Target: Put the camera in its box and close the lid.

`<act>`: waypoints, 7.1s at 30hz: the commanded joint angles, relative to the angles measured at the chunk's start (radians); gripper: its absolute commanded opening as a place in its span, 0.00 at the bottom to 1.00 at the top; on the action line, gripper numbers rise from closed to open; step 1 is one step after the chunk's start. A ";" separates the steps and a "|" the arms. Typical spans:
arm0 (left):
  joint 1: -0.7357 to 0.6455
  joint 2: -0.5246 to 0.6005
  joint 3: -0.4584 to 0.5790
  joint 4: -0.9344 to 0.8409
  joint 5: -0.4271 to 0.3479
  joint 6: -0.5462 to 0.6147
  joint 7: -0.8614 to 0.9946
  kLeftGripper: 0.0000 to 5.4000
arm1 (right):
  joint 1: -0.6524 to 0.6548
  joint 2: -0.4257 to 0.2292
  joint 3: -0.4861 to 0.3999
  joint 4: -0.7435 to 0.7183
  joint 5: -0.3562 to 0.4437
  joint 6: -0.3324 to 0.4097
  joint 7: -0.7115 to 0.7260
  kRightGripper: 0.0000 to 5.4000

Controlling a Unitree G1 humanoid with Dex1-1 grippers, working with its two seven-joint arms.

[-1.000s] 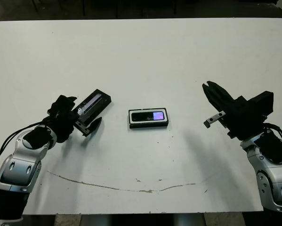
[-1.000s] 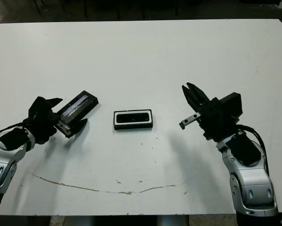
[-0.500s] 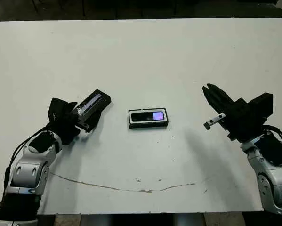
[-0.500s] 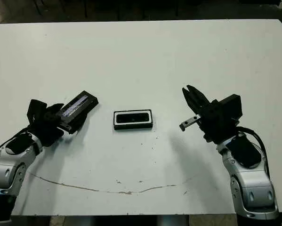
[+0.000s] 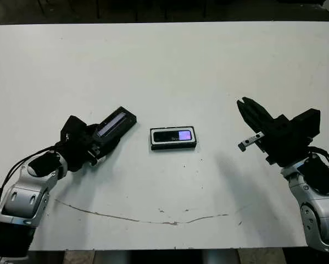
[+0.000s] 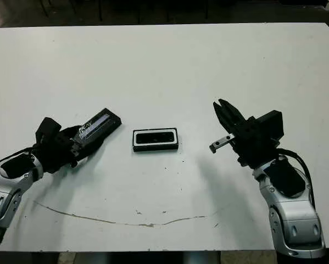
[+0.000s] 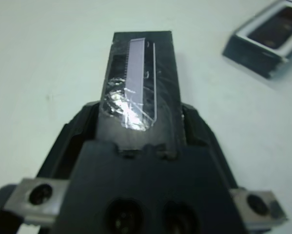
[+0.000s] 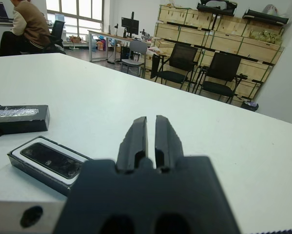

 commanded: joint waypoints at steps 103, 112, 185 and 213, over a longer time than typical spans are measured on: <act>-0.637 -0.349 -0.332 1.077 0.169 -0.381 -0.663 0.52 | 0.030 -0.047 -0.002 -0.036 0.000 0.040 -0.006 0.00; -0.688 -0.394 -0.371 1.116 0.223 -0.342 -0.632 0.52 | 0.024 -0.048 -0.007 -0.034 0.020 0.050 0.002 0.00; -0.142 -0.490 -0.199 -0.322 -0.006 0.255 0.577 0.29 | 0.053 -0.009 0.009 -0.025 -0.031 0.059 -0.089 0.00; 0.049 -0.551 -0.326 -0.061 0.072 0.319 0.558 0.01 | 0.055 0.008 0.020 -0.044 -0.017 0.075 -0.091 0.00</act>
